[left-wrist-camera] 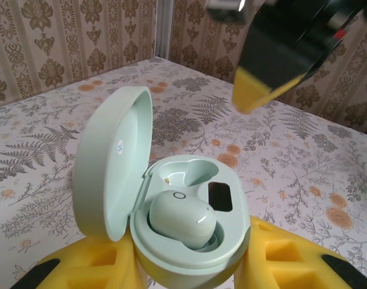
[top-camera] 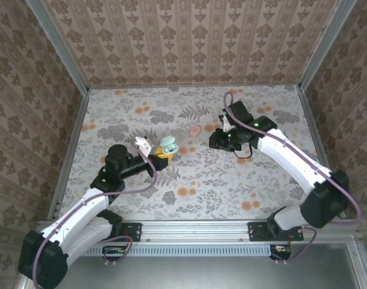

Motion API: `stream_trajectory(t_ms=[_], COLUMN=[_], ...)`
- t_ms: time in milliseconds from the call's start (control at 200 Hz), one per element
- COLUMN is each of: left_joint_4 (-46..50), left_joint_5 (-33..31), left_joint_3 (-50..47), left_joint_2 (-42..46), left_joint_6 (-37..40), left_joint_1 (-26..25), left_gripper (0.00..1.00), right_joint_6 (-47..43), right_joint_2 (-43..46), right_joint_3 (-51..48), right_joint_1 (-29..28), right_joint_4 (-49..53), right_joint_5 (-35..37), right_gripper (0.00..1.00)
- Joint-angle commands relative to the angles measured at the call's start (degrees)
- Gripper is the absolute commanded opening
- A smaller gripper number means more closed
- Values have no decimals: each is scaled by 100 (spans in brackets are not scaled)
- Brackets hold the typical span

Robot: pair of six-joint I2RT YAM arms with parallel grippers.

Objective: Insert the wireless bluetooth earbuds into the charging case

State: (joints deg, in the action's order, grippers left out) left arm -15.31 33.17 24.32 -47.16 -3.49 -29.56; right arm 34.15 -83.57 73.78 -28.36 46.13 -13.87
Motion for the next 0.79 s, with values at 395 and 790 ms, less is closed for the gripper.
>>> stream_trajectory(t_ms=[395,790], left_joint_4=[274,346], left_joint_5=[165,322], left_joint_3=[36,179], left_joint_2=[-72,-449], left_joint_6=[143,349], left_joint_1=[134,262], left_gripper=[13,13], right_joint_6=[-549,-458], right_joint_2=[-2189,-3215], right_joint_3=[943,1532], right_joint_1=[-11,73], right_joint_4=[1011,1235], right_joint_5=[1653,2099], right_gripper=[26,32])
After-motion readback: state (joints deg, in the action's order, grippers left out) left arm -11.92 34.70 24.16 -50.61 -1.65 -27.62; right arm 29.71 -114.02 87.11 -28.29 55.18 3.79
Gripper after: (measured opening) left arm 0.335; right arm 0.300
